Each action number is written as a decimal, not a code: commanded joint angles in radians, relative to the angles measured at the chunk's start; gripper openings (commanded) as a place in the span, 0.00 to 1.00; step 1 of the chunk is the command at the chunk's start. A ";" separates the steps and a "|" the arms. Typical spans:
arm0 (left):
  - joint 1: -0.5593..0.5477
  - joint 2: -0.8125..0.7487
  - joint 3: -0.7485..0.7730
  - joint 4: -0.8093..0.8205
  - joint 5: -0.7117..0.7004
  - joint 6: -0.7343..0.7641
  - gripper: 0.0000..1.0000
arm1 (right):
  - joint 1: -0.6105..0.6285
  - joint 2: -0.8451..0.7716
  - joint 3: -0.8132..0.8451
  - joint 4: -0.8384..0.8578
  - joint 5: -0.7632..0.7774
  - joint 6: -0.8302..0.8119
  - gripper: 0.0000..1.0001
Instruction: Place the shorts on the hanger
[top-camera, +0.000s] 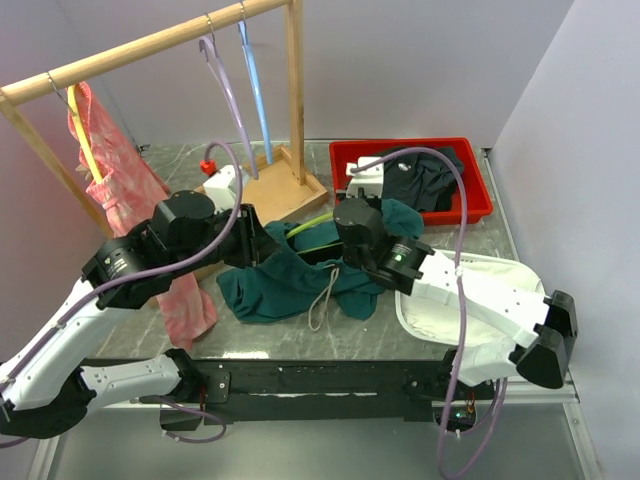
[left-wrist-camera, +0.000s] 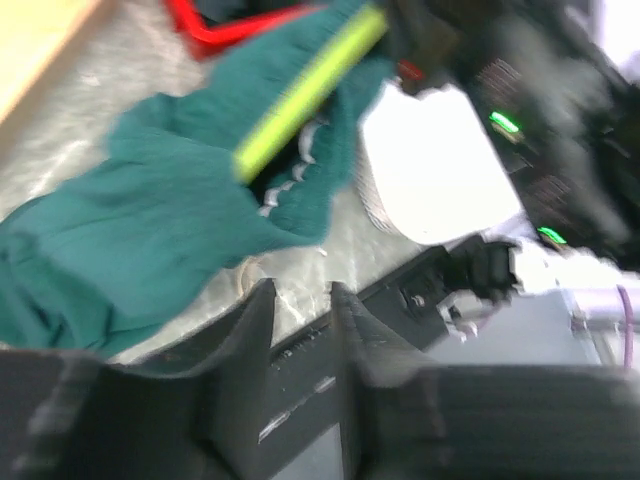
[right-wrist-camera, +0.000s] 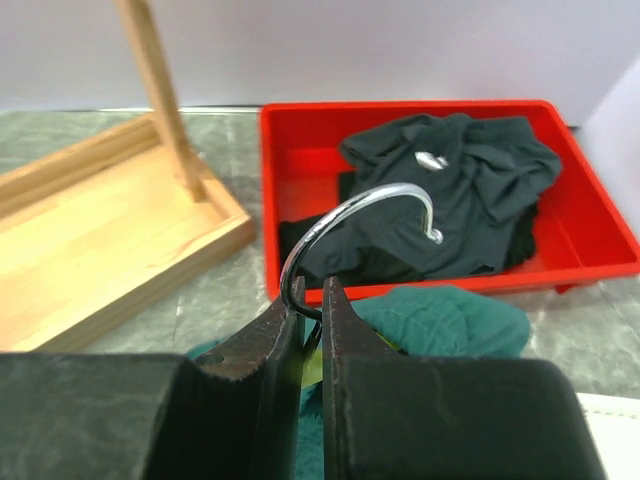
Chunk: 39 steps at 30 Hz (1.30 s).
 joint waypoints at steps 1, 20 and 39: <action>-0.001 -0.036 -0.008 -0.037 -0.224 -0.003 0.45 | 0.031 -0.117 -0.003 0.138 -0.088 0.016 0.00; -0.012 -0.154 -0.090 0.079 0.063 0.263 0.70 | 0.031 -0.148 0.073 -0.003 -0.320 -0.158 0.00; -0.207 -0.030 -0.146 0.063 -0.190 0.287 0.65 | 0.045 -0.076 0.215 -0.112 -0.378 -0.145 0.00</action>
